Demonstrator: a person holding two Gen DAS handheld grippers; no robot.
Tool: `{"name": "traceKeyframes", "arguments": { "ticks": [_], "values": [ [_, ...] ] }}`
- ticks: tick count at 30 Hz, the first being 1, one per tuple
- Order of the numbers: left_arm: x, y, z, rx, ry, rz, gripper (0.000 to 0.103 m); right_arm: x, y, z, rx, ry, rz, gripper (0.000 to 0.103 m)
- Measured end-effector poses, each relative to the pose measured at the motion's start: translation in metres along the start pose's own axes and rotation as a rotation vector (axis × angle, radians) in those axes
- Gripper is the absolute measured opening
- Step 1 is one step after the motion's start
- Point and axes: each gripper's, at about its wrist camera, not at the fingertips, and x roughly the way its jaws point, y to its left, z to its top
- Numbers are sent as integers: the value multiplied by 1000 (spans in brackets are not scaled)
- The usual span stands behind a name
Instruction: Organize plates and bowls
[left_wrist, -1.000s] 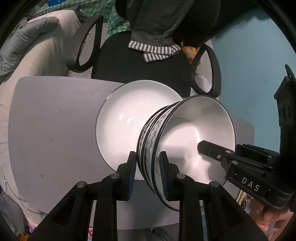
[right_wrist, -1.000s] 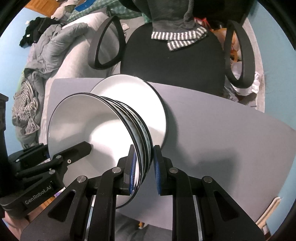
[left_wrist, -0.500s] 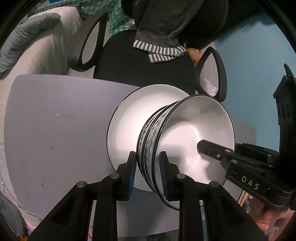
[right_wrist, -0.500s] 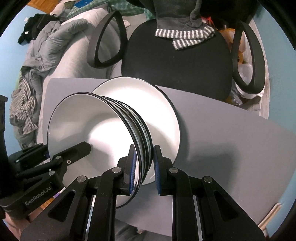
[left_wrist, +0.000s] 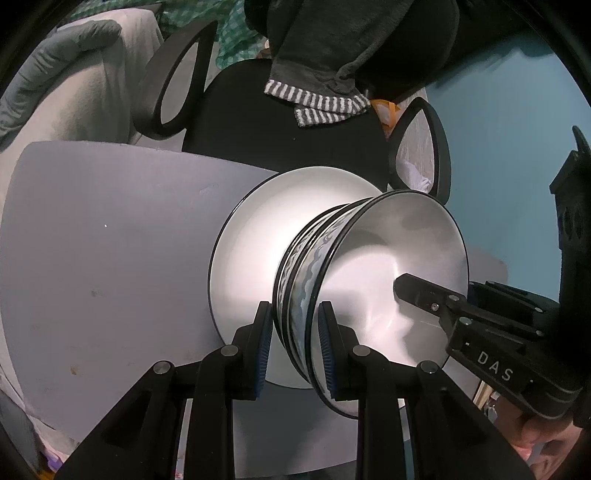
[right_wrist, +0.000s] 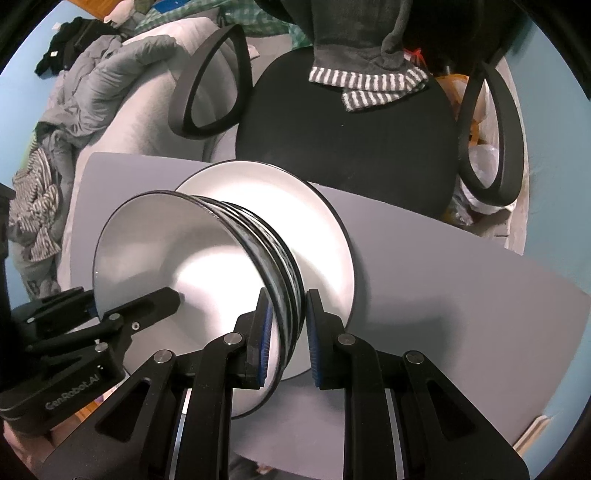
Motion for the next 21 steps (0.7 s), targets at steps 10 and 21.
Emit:
{"name": "traceKeyframes", "arguments": {
  "ticks": [10, 21],
  "values": [
    [-1, -1, -1, 7, -5, -16, 28, 0, -5, -3, -4, -22, 20, 22],
    [-32, -4, -19, 33, -98, 54, 58, -25, -8, -12, 24, -102, -72, 56]
  ]
}}
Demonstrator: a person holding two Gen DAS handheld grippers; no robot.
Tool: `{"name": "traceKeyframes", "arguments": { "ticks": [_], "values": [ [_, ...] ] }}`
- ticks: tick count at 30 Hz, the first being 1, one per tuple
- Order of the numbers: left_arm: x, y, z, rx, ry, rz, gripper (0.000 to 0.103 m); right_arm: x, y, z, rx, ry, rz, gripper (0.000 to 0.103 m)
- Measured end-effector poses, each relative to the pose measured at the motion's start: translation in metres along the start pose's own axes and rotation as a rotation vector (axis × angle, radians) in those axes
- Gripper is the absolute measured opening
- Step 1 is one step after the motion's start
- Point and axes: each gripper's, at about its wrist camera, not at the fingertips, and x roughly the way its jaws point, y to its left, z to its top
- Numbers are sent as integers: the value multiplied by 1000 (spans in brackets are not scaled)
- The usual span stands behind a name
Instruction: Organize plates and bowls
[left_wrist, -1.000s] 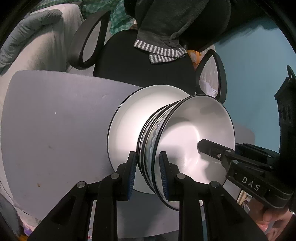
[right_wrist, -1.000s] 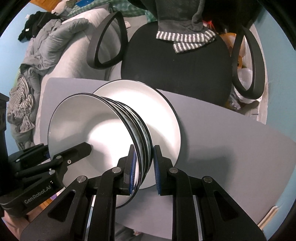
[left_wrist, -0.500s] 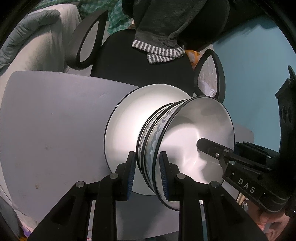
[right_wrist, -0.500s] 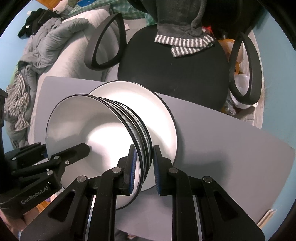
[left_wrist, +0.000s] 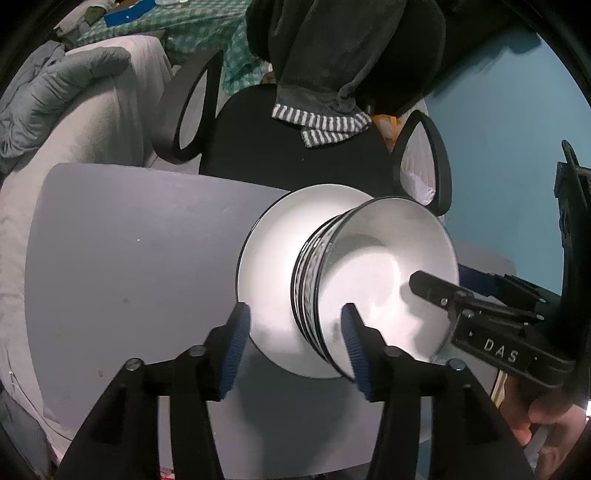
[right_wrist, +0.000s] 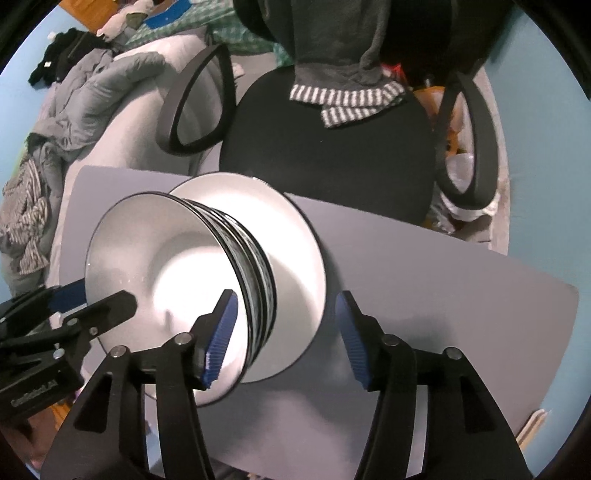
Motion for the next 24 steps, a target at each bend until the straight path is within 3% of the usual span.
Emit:
{"name": "traceKeyframes", "arguments": {
  "ticks": [6, 9, 13, 17, 24],
  "values": [
    [-37, 0, -14, -4, -86, 16, 63, -39, 7, -7, -14, -92, -34, 58],
    [-53, -5, -20, 6, -125, 36, 74, -57, 9, -10, -17, -123, -36, 58],
    [-75, -18, -30, 41, -167, 63, 79, -86, 11, -17, -12, -171, -34, 58],
    [-96, -33, -41, 86, -213, 84, 80, -110, 13, -26, -16, -219, -49, 58],
    [-127, -45, -52, 100, -261, 50, 80, -140, 13, -40, 8, -270, -34, 58]
  ]
}}
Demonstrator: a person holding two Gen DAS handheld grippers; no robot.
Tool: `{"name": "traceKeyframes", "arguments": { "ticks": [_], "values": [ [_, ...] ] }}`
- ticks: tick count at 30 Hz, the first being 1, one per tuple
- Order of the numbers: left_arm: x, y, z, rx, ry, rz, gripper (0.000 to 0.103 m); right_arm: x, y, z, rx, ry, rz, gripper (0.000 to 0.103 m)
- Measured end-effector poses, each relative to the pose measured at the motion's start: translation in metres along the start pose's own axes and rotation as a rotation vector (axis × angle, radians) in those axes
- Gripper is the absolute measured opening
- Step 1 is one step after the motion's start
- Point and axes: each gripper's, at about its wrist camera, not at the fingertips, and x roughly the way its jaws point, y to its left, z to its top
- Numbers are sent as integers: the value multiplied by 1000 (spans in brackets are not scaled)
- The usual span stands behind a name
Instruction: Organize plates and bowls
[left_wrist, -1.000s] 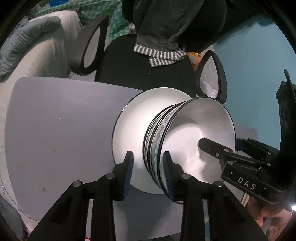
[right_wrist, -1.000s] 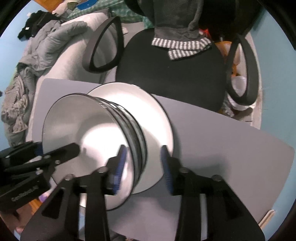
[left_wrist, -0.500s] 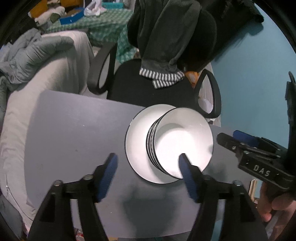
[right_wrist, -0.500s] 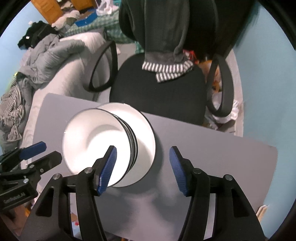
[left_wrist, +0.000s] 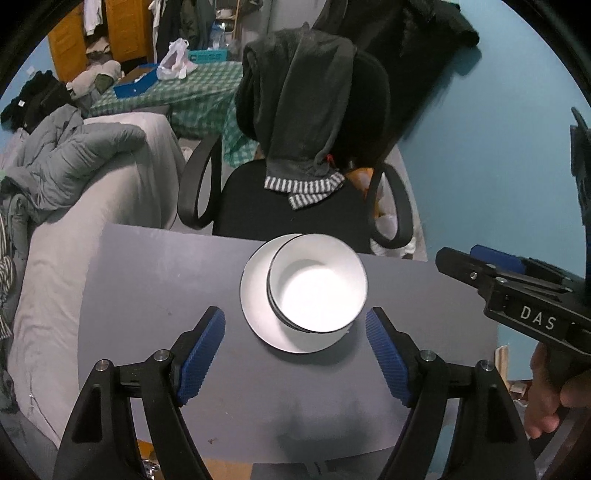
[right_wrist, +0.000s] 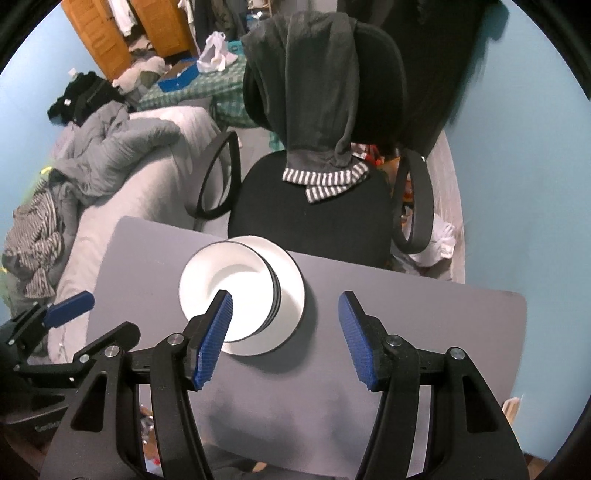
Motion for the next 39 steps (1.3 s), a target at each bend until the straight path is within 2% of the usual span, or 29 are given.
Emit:
{"name": "traceKeyframes", "arguments": {
  "ticks": [8, 12, 21, 33, 39],
  "values": [
    [-43, -3, -7, -6, -82, 7, 80, -36, -2, -11, 30, -65, 2, 58],
    [-57, -3, -13, -15, -99, -20, 85, -52, -1, -18, 36, -96, 2, 59],
    [-82, -15, -23, 46, -150, -14, 85, -76, 5, -32, 28, -127, -16, 59],
    [-95, -23, -27, 63, -173, -17, 85, -79, 7, -38, 29, -125, -9, 59],
    [-89, -21, -27, 60, -140, -39, 85, -79, 7, -43, 34, -122, -3, 59]
  ]
}}
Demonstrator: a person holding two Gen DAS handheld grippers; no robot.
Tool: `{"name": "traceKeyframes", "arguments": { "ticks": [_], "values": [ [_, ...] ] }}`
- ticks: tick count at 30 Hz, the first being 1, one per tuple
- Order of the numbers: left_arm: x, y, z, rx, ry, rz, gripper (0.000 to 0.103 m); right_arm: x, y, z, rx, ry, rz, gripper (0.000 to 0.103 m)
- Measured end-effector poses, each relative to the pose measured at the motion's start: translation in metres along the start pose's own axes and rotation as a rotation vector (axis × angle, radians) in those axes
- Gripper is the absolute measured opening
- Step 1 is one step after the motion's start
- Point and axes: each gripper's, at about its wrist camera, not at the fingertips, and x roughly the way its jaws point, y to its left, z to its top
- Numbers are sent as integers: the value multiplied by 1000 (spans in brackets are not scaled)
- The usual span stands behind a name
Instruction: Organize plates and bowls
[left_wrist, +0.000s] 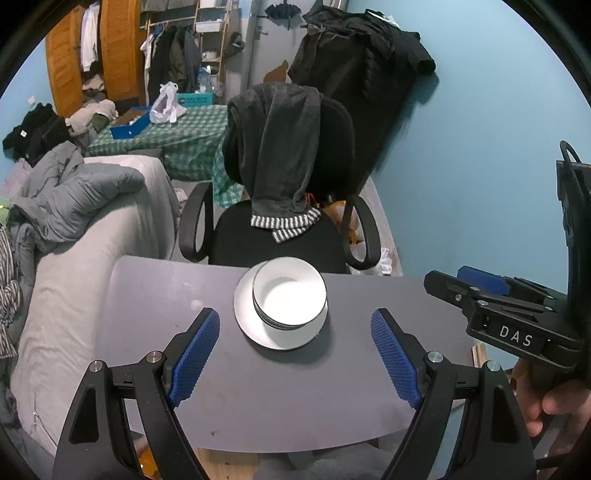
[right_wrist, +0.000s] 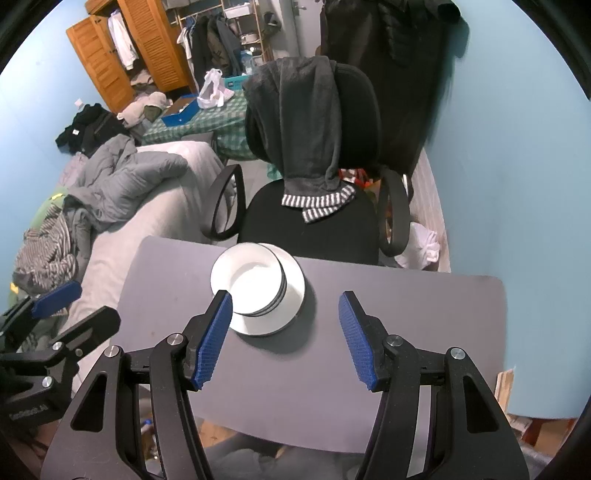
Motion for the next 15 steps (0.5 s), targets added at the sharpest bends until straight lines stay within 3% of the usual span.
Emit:
{"name": "traceKeyframes", "arguments": {
  "ticks": [15],
  "values": [
    [1, -2, 2, 5, 11, 6, 85, 1, -4, -5, 11, 5, -2, 59]
  ]
}}
